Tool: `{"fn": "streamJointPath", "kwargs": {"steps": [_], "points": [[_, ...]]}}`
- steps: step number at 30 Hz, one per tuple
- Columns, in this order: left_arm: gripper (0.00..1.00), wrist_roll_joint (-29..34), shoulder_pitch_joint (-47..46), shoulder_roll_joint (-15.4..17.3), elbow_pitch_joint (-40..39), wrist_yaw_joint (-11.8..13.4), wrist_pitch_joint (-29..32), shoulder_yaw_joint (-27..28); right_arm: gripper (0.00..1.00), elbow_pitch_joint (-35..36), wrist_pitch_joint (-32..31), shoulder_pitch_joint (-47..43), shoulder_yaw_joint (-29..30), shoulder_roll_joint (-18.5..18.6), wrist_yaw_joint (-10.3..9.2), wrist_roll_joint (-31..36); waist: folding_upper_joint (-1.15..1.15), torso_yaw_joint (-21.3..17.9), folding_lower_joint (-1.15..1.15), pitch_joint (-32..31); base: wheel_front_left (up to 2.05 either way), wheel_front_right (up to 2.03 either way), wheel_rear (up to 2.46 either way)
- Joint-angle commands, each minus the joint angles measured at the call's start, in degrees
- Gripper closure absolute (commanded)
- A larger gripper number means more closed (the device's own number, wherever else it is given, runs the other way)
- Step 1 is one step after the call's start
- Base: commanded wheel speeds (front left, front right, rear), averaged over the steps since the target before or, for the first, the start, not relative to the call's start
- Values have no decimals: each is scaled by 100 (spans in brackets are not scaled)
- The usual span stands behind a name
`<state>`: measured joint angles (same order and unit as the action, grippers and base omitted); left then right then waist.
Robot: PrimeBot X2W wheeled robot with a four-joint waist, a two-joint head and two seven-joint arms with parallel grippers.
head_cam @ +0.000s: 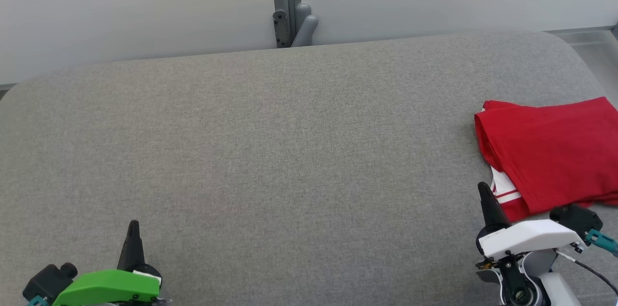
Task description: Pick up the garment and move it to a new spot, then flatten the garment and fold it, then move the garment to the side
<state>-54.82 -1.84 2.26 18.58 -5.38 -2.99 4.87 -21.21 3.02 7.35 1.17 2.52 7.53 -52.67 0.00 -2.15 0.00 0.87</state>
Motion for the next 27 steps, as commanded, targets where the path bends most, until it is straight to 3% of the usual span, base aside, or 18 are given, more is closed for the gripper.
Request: {"fn": "streamJointPath", "kwargs": {"steps": [1, 27], "points": [[100, -173, -138, 47, -88, -39, 39, 21, 100, 105, -37, 19, 36, 27, -3, -165, 0, 3, 0, -1, 0, 0, 0], [100, -1718, -269, 62, -282, -125, 435, 94, 100, 396, -448, -62, 255, 37, -2, -1813, 0, 79, 0, -27, 0, 0, 0]]}}
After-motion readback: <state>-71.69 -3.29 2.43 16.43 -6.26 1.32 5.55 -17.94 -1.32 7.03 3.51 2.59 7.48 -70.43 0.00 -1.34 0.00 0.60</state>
